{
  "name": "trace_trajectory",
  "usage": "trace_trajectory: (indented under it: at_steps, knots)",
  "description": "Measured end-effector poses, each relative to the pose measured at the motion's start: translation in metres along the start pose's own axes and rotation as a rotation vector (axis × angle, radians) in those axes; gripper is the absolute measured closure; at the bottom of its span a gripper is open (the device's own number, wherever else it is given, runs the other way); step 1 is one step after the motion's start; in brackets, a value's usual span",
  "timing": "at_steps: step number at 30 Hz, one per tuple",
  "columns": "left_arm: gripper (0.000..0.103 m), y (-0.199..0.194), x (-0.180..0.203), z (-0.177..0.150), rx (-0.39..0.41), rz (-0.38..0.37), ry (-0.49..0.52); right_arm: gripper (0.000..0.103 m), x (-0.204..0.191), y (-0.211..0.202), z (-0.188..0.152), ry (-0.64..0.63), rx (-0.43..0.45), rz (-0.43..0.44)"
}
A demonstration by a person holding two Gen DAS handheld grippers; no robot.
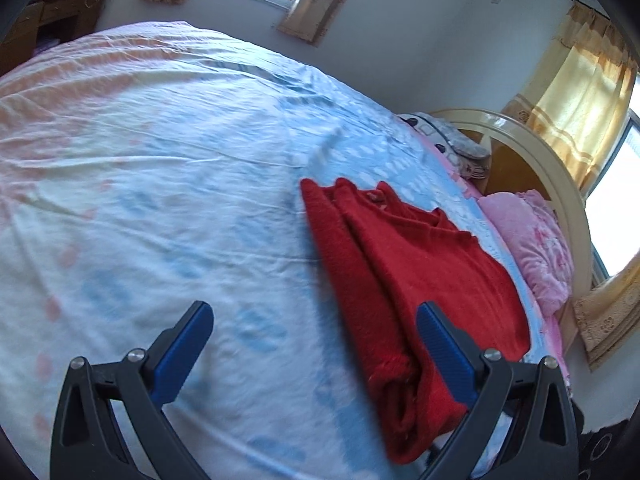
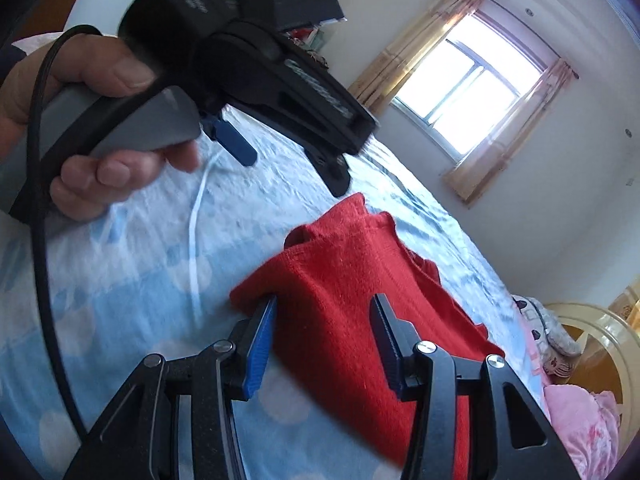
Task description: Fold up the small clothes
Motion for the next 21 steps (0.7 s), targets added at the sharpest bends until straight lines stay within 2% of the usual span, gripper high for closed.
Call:
trace_trajectory:
  at_steps: [2, 4, 8, 11, 13, 16, 18, 21]
  knots:
    - [0.000, 0.009, 0.007, 0.002, -0.021, -0.024, 0.012, 0.055, 0.002, 0.001, -0.001, 0.010, -0.003, 0.003]
    - [0.000, 0.020, 0.011, 0.004, -0.046, -0.032, 0.015, 0.060, 0.002, 0.002, -0.002, 0.013, -0.002, 0.007]
    - [0.001, 0.029, 0.023, 0.008, -0.052, -0.058, 0.026, 0.074, -0.008, -0.001, -0.002, -0.030, 0.005, -0.007]
    - [0.000, 0.030, 0.027, 0.011, -0.035, -0.091, 0.006, 0.076, -0.011, -0.003, -0.003, -0.036, 0.008, -0.008]
    - [0.001, 0.039, 0.024, 0.009, -0.077, -0.071, -0.005, 0.078, -0.010, -0.002, -0.004, -0.020, 0.000, 0.011]
    - [0.002, 0.041, 0.024, 0.012, -0.075, -0.055, 0.002, 0.080, -0.012, -0.001, -0.003, -0.021, -0.004, 0.015]
    - [0.007, 0.043, 0.023, 0.014, -0.068, -0.049, -0.006, 0.080, -0.013, -0.002, -0.003, -0.026, -0.003, 0.007]
    - [0.021, 0.044, 0.020, 0.017, -0.059, -0.069, -0.038, 0.081, -0.015, -0.002, -0.003, -0.027, -0.004, 0.002]
Point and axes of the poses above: each gripper's, at about its wrist camera, not at the fingertips, and y roughly the way its jaws point, x to its right, z to its top, the point moved 10 cm from there along y, roughly the way its jaws point, and after that the axes turned 1 degree about -y, right-handed, at the moved point
